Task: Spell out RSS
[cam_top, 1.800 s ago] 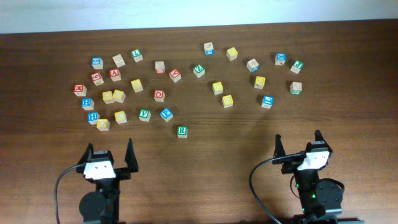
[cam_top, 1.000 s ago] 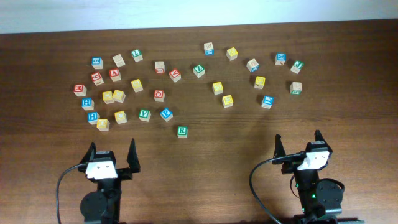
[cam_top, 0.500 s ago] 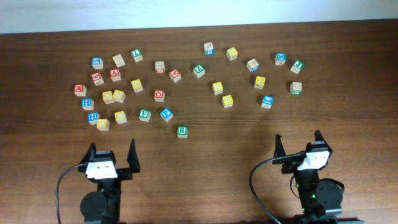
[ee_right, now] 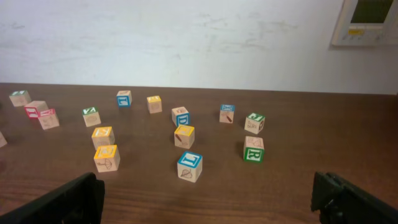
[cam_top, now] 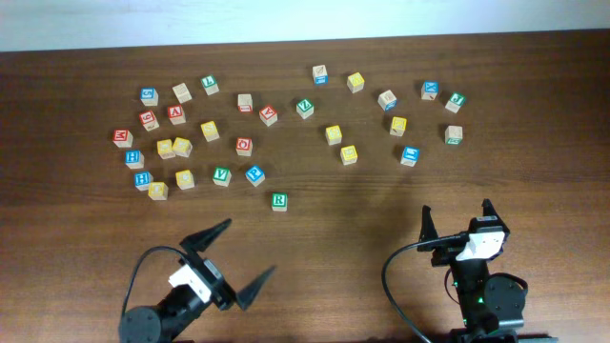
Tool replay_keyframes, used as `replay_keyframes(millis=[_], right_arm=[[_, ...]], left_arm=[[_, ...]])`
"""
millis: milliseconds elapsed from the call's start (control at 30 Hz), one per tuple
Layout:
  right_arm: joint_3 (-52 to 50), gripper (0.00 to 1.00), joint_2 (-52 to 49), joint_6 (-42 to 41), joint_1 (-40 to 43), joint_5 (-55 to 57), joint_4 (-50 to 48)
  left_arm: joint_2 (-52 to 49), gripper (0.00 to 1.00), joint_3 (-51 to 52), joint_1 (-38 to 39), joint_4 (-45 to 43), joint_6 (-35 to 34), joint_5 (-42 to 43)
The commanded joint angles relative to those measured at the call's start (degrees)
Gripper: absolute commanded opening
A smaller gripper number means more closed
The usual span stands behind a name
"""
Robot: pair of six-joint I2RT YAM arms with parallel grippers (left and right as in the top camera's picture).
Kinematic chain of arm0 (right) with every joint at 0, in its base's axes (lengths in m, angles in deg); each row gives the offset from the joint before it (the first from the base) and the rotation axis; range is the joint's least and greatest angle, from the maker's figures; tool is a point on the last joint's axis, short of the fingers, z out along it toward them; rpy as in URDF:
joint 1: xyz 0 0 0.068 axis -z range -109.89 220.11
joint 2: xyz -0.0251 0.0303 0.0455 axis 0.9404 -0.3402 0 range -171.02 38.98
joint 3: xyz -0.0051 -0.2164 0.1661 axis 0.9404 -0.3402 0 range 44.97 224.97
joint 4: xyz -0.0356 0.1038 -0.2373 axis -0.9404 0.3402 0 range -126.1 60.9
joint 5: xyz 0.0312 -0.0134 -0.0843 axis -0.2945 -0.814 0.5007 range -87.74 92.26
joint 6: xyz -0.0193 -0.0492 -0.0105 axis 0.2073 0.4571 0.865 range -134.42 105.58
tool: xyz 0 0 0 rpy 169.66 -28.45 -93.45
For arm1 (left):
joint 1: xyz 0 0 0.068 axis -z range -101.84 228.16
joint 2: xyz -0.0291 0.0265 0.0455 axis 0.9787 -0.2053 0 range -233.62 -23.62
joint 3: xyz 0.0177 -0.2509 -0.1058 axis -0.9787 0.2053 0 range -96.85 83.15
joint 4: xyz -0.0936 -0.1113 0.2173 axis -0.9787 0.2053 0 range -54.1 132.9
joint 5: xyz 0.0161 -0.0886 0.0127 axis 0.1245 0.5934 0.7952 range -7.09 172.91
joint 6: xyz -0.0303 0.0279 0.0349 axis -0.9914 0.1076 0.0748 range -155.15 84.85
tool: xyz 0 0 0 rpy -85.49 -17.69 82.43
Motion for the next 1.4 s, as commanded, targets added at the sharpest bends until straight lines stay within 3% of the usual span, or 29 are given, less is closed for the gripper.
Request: replay_keyframes(millis=[0, 67, 200, 233, 267, 333, 400, 467, 533, 567, 600, 633, 667, 733, 767, 800, 867, 900, 967, 1100, 1200, 1267, 1333, 1367], right_arm=[[-0.31, 0.98, 0.37, -0.61, 0.42, 0.48, 0.31], [-0.31, 0.98, 0.37, -0.63, 0.42, 0.48, 0.28], [-0.31, 0.98, 0.37, -0.61, 0.42, 0.48, 0.31], [-0.31, 0.98, 0.37, -0.63, 0.42, 0.48, 0.31], [-0.31, 0.98, 0.37, -0.61, 0.42, 0.48, 0.28], [-0.31, 0.98, 0.37, -0.63, 0.42, 0.48, 0.28], [-0.31, 0.98, 0.37, -0.63, 0.42, 0.48, 0.31], [-0.31, 0.98, 0.37, -0.61, 0.42, 0.48, 0.28], [-0.31, 0.98, 0.37, -0.63, 0.42, 0.48, 0.28], [-0.31, 0.98, 0.37, -0.63, 0.42, 0.48, 0.28], [-0.31, 0.98, 0.37, -0.63, 0.42, 0.48, 0.31], [-0.31, 0.98, 0.37, -0.63, 0.42, 0.48, 0.28], [-0.31, 0.98, 0.37, -0.63, 0.42, 0.48, 0.31], [-0.31, 0.98, 0.37, -0.63, 0.42, 0.48, 0.28], [-0.31, 0.98, 0.37, -0.63, 0.42, 0.48, 0.28], [-0.31, 0.98, 0.37, -0.63, 0.42, 0.48, 0.31], [-0.31, 0.98, 0.37, -0.63, 0.42, 0.48, 0.31], [-0.31, 0.98, 0.37, -0.63, 0.42, 0.48, 0.31], [-0.31, 0.98, 0.37, -0.63, 0.42, 0.48, 0.31], [-0.31, 0.98, 0.37, -0.63, 0.42, 0.48, 0.28], [-0.31, 0.98, 0.37, -0.63, 0.42, 0.48, 0.28], [-0.31, 0.98, 0.37, -0.63, 0.42, 0.48, 0.31], [-0.31, 0.98, 0.37, -0.63, 0.42, 0.48, 0.28], [-0.31, 0.98, 0.37, -0.63, 0.42, 0.48, 0.31]], left_arm=[[0.31, 0.99, -0.11, 0.07, -18.91, -13.44, 8.2], [0.31, 0.99, -2.43, 0.07, -29.57, -21.27, 0.74], [-7.21, 0.99, -19.63, 0.07, -17.68, -21.35, -1.68], [-14.32, 0.99, -28.81, 0.07, -7.3, -21.29, 2.36], [-20.61, 0.99, -35.56, 0.07, -3.37, -21.31, 8.59], [-30.64, 0.99, -42.71, 0.07, -9.46, -21.33, 19.41], [-36.68, 0.99, -45.7, 0.07, -18.08, -21.38, 19.91], [-47.1, 0.99, -56.96, 0.07, -0.85, -19.8, 20.04], [-55.06, 0.99, -65.64, 0.07, 18.99, -7.72, 15.93], [-58.01, 0.99, -67.95, 0.07, 25.62, -0.68, 8.24], [-60.98, 0.99, -68.61, 0.07, 28.7, 6.27, -9.51], [-61.99, 0.99, -68.63, 0.09, 29.59, 8.66, -19.56], [-63.21, 0.99, -70.23, 0.13, 35.65, 9.81, -29.42], [-68.65, 0.99, -77.7, 2.8, 52.61, 10.93, -40.41], [-71.63, 0.99, -81.4, 4.46, 59.25, 10.88, -39.71], [-75.21, 0.99, -83.32, 7.52, 65.88, 10.86, -26.18], [-78.01, 0.99, -83.08, 10.05, 66.82, 10.86, -22.88], [-80.24, 0.99, -83.08, 11.98, 67.54, 7.39, -25.75], [-85.88, 0.99, -83.03, 16.0, 74.38, -13.27, -42.51], [-98.73, 0.99, -82.95, 26.34, 76.04, -13.7, -42.86], [-106.16, 0.99, -82.95, 29.81, 76.04, -13.7, -42.01], [-110.16, 0.99, -82.93, 29.97, 74.05, -19.74, -43.28], [-113.31, 0.73, -82.93, 29.97, 71.38, -23.1, -45.44], [-114.16, 0.73, -82.93, 29.97, 70.12, -23.1, -45.88]])
